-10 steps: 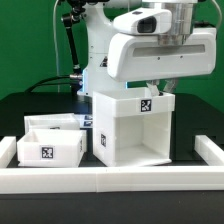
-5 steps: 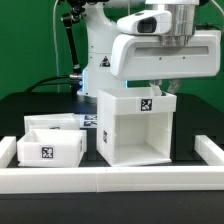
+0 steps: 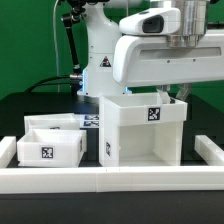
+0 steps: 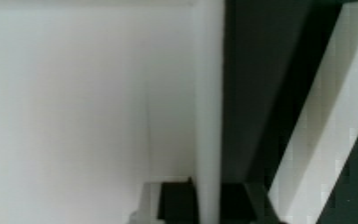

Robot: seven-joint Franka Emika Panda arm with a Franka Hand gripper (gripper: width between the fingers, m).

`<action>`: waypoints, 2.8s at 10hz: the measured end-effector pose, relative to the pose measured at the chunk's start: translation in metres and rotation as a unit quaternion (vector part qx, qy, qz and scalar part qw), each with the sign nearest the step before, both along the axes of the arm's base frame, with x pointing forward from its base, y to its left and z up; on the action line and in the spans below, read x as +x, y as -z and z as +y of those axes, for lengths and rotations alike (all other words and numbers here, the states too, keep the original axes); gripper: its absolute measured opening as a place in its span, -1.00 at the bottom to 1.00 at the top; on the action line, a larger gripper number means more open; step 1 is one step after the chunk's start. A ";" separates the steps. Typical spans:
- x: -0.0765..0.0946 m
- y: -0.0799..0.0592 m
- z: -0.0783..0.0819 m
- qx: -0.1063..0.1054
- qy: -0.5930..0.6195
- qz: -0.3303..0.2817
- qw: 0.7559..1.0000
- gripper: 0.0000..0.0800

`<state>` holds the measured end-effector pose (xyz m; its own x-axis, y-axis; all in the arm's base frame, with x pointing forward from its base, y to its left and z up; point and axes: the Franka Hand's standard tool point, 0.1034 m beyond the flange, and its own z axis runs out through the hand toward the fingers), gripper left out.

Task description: Assemble drawer

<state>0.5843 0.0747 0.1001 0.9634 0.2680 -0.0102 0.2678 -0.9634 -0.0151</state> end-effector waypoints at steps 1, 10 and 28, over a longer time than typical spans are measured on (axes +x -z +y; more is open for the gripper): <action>0.000 0.000 0.001 0.000 0.008 0.000 1.000 -0.90; 0.017 0.000 0.020 0.012 0.308 -0.002 0.951 -0.90; 0.047 -0.003 0.002 0.045 0.735 0.042 0.675 -0.90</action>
Offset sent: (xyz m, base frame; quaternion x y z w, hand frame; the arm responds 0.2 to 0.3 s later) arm 0.0000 0.0000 0.0000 0.0000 0.0000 0.1938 0.9810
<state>0.6318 0.0768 0.1035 0.1853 -0.9741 -0.1294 -0.9824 -0.1807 -0.0466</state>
